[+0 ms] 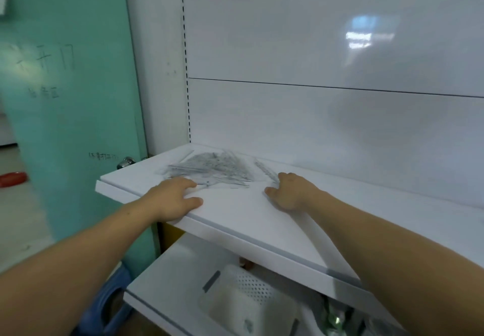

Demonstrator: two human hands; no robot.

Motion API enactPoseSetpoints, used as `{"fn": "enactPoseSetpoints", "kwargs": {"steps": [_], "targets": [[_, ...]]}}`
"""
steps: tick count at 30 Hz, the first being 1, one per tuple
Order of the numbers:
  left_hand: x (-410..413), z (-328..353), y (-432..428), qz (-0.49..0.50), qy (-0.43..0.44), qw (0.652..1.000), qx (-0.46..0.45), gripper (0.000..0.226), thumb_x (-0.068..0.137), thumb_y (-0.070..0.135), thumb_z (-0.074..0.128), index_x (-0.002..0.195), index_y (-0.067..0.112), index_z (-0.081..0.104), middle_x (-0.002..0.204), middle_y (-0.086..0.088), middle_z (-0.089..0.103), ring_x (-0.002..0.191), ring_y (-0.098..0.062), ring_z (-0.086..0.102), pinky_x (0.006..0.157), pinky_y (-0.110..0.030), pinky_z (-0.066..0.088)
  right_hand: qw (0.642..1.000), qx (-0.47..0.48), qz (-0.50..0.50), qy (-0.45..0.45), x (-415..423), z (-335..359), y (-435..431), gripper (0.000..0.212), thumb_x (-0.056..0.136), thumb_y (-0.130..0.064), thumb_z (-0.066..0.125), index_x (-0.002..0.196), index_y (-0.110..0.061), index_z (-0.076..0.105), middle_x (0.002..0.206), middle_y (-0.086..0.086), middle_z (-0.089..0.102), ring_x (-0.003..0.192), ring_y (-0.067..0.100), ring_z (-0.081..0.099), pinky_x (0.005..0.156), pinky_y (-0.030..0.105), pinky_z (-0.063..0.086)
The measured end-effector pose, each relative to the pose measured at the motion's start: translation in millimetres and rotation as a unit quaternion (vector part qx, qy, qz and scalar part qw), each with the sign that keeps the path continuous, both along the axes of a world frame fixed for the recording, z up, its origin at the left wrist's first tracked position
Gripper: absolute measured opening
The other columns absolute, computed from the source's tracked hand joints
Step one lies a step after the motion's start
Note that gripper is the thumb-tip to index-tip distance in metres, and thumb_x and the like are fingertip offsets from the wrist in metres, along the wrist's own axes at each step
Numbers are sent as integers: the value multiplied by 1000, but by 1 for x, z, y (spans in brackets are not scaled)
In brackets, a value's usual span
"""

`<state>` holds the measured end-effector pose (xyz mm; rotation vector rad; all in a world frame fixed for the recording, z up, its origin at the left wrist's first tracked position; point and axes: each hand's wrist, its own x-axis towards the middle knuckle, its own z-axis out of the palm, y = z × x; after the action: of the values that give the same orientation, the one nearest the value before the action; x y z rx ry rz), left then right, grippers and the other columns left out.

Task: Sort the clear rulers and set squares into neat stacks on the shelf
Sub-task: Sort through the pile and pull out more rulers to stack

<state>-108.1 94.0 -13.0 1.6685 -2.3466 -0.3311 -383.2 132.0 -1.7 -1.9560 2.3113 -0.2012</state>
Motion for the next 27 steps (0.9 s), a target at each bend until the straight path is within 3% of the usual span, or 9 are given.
{"fn": "enactPoseSetpoints", "kwargs": {"steps": [6,10,14,16,19,21,23,25,27], "targets": [[1,3,-53,-20,7,1000,-20,64,88,54,51,143,25,35,153,4,31,139,-18,29,114,-35,25,997,6,-72,0,2,-6,-54,60,92,-56,33,132,-12,42,134,9,50,121,31,47,96,40,39],[-16,4,-86,-49,13,998,-35,66,87,55,53,144,27,34,154,4,26,141,-17,25,115,-35,23,1000,-15,-12,-8,3,-4,-88,48,94,-40,42,134,-13,45,138,10,50,124,29,46,101,34,39],[-34,8,-119,-68,-22,997,-13,72,86,61,49,148,33,23,159,5,9,146,-16,8,118,-41,13,997,-5,20,-72,8,5,-113,58,91,-25,55,144,-13,35,143,7,44,129,25,43,101,29,36],[-39,9,-132,-79,-41,996,6,72,86,62,48,147,34,24,158,6,13,146,-16,11,118,-42,14,995,9,8,-98,8,10,-120,62,87,-20,60,144,-10,36,143,7,43,127,25,45,99,29,39],[-39,9,-147,-106,-30,994,0,64,84,58,54,140,31,40,149,5,35,135,-16,34,113,-36,28,988,31,-13,-149,5,15,-125,57,81,-13,67,133,-1,48,128,13,54,115,28,54,100,37,46],[-41,11,-157,-125,-15,992,-29,62,82,60,54,137,32,44,143,3,39,131,-17,36,110,-37,30,985,41,-8,-165,4,16,-127,51,78,-13,71,125,0,56,118,12,59,109,28,57,99,38,47],[-47,11,-166,-138,-11,990,-25,64,85,55,52,143,35,34,152,4,26,139,-18,24,115,-39,23,984,50,6,-169,4,15,-129,50,75,-15,73,123,-7,61,114,6,59,105,23,57,96,34,47],[-53,11,-177,-159,-68,985,-9,60,94,45,44,148,35,20,159,8,8,146,-16,6,119,-40,11,982,49,10,-182,5,14,-130,48,74,-14,73,120,-15,60,109,4,59,93,20,58,89,31,48],[-57,12,-185,-178,-134,975,-13,54,98,42,35,149,34,19,159,8,9,146,-17,4,118,-43,10,981,36,-2,-192,6,13,-128,40,74,-9,70,111,-20,59,103,9,63,75,19,59,75,32,50]]}}
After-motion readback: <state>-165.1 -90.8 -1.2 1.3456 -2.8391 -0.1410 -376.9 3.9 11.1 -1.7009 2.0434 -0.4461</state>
